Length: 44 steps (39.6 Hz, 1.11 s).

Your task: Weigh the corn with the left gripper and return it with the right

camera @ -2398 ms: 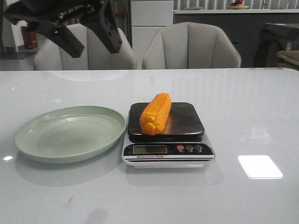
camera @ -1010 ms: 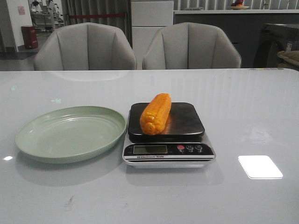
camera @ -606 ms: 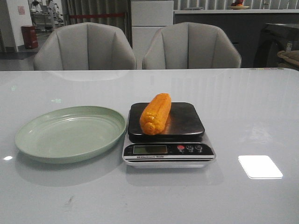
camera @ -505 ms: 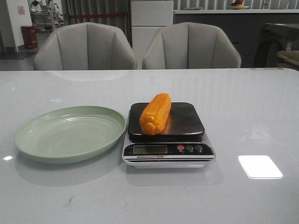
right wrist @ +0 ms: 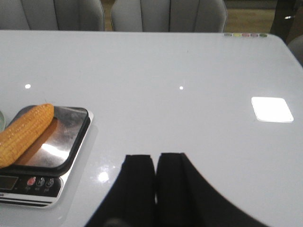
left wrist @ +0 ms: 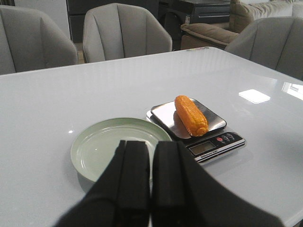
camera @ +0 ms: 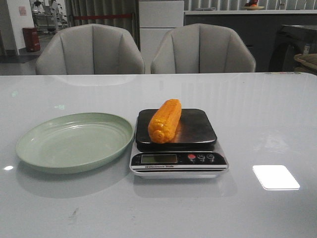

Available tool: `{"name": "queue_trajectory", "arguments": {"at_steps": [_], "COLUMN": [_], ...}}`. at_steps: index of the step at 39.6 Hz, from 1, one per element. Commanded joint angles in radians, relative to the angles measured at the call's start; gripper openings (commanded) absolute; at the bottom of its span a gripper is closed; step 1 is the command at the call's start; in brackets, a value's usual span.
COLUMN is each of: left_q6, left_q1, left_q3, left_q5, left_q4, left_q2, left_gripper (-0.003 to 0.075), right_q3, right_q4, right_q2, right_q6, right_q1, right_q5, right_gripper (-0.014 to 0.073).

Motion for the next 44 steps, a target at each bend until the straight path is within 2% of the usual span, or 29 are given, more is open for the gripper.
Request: {"name": "queue_trajectory", "arguments": {"at_steps": [1,7,12,14,20,24,33,39,44], "left_q6": [-0.002,-0.002,-0.002,-0.002,-0.002,-0.002,-0.002,-0.002,-0.002], "left_q1": [0.001,0.001,0.001,0.001,0.001,0.001,0.001,0.001,0.001], "left_q3": [-0.025,-0.025,-0.025,-0.025,-0.025,-0.025,-0.025,-0.025,-0.025], "left_q5": [-0.080,-0.078,-0.078,-0.078,-0.078,-0.078,-0.078,-0.078,-0.078], "left_q4": [0.006,0.006,0.006,0.006,0.006,0.006,0.006,0.006,0.006], "left_q2": [-0.016,-0.016,-0.016,-0.016,-0.016,-0.016,-0.016,-0.016,-0.016], "left_gripper": [0.0113,0.0113,0.0113,0.0113,0.0113,0.0113,0.0113,0.0113,0.0113], "right_q3": [-0.040,-0.042,-0.045,-0.045,-0.049,-0.074,-0.233,-0.419,-0.564], "right_q4": [-0.010,-0.009,-0.009,-0.009,-0.009,-0.009,0.008,0.116,0.131], "right_q2": [0.017,0.017,0.017,0.019,0.062,0.118,0.296,0.492,0.658], "right_q6": [-0.002,-0.002,-0.003,-0.003,-0.003,-0.003,-0.001,0.001,0.016], "right_q1": [-0.003,0.001,0.049,0.074,0.141,0.181,0.330,0.421,0.455], "right_q5": [-0.062,-0.041,-0.019,-0.016,-0.013,-0.010,0.050,0.164,0.216], "right_gripper": [0.0155,0.0155,0.0181,0.0228,0.0489,0.0615,0.0601,0.0581,0.0550]}}
